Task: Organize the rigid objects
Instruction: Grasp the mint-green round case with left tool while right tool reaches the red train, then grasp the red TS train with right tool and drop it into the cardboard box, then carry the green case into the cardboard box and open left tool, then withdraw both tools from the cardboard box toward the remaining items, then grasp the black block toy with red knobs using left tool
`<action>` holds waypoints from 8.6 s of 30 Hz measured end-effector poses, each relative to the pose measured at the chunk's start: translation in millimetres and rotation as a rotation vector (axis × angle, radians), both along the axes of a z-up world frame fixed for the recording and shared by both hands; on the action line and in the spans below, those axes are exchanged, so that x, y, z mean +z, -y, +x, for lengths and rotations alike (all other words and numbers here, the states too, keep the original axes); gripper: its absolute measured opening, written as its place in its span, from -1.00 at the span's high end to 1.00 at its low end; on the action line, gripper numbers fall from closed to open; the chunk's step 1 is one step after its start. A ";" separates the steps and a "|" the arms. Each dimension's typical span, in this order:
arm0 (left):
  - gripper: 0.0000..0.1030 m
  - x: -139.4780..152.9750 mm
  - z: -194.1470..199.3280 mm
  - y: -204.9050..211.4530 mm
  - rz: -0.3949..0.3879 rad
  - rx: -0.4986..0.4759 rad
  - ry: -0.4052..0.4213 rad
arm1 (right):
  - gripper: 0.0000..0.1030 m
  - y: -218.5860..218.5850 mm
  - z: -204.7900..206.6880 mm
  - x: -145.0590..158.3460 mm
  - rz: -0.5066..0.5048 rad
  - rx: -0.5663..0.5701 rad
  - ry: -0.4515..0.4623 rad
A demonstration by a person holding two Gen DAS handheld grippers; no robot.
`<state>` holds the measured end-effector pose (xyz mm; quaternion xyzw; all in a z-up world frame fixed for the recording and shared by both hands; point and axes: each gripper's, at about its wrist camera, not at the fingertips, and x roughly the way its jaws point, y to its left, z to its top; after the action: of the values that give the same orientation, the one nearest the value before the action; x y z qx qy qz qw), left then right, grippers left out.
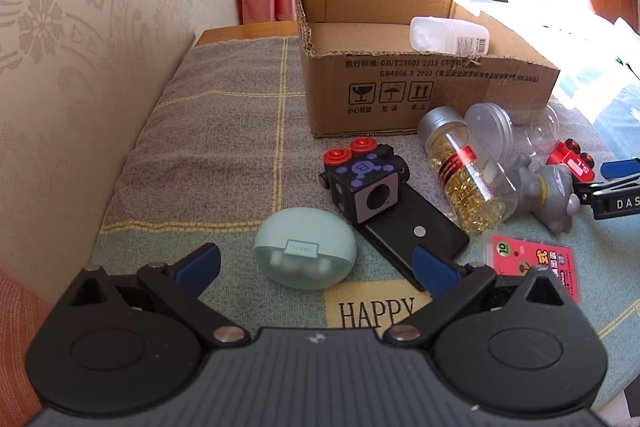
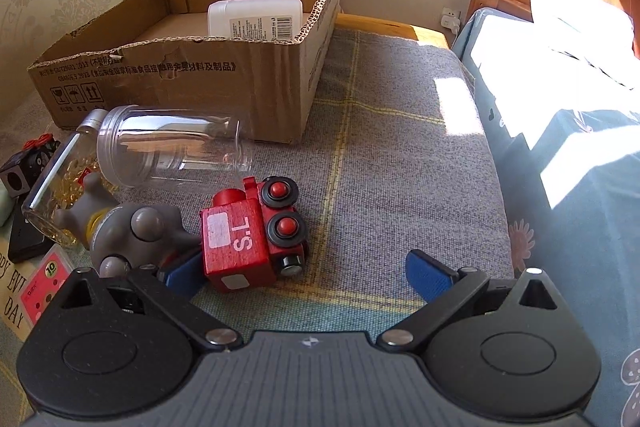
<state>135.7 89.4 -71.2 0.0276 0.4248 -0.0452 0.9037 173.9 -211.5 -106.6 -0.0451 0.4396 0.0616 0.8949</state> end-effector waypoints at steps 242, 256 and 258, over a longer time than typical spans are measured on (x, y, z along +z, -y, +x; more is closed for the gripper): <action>-0.99 46.0 -25.2 -32.5 0.040 0.082 0.201 | -1.00 -128.7 -64.4 7.3 -0.131 -0.035 -0.023; -0.99 32.0 -17.6 -18.1 0.017 0.045 0.151 | -1.00 -81.3 -73.3 5.8 -0.011 0.030 -0.098; -0.99 31.2 -14.6 -15.6 0.012 0.036 0.147 | -1.00 -79.4 -77.9 6.3 -0.009 0.035 -0.083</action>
<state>121.0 104.9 -40.0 0.0287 0.3580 -0.0240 0.9330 96.0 -132.0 -100.3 -0.0544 0.4758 0.0773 0.8745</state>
